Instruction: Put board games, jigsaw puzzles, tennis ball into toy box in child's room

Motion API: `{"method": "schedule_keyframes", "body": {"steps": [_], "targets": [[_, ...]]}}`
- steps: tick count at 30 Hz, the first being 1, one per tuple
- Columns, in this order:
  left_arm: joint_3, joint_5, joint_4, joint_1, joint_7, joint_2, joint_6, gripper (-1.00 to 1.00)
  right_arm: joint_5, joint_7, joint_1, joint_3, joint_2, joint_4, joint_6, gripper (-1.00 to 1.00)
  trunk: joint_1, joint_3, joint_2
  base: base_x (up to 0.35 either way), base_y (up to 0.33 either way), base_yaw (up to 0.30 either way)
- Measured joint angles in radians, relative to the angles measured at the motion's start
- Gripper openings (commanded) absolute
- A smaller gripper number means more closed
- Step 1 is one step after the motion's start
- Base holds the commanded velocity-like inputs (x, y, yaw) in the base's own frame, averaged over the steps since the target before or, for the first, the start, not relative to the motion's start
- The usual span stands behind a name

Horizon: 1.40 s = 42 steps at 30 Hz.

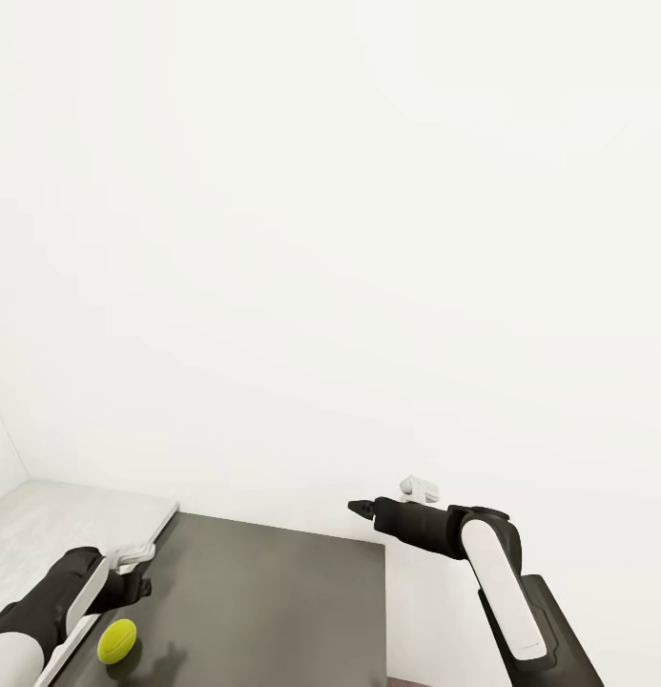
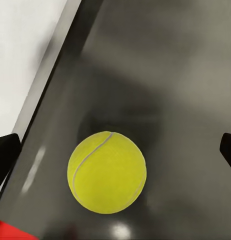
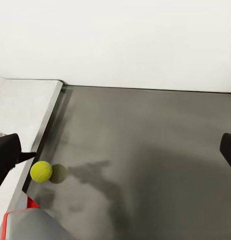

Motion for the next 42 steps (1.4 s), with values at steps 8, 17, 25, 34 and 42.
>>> {"method": "schedule_keyframes", "body": {"steps": [8,17,25,34,42], "targets": [[-0.002,-0.002,0.016,0.000,0.002,0.000,-0.004,1.00,0.001,0.001,0.000,0.000,0.000,0.000,0.000,1.00,0.000,0.000,0.000,0.000,0.000,0.000],[-0.007,-0.002,0.024,0.000,0.002,-0.001,-0.003,1.00,0.001,0.001,0.000,0.000,0.000,0.000,0.000,1.00,0.000,-0.012,0.000,0.000,0.000,0.000],[-0.006,-0.003,0.052,0.001,0.002,0.009,-0.007,1.00,-0.001,0.001,0.000,0.000,0.000,0.000,0.000,1.00,0.000,-0.021,0.000,0.000,0.000,0.000],[-0.004,-0.004,0.054,0.001,0.002,0.014,-0.008,1.00,-0.001,0.001,0.000,0.000,-0.001,0.000,0.000,1.00,0.000,-0.024,0.000,0.000,0.000,0.000],[-0.001,-0.004,0.054,0.001,0.001,0.012,-0.044,1.00,-0.001,0.001,0.000,0.000,-0.002,0.000,0.000,1.00,0.000,-0.035,0.000,0.000,0.000,0.000]]}}
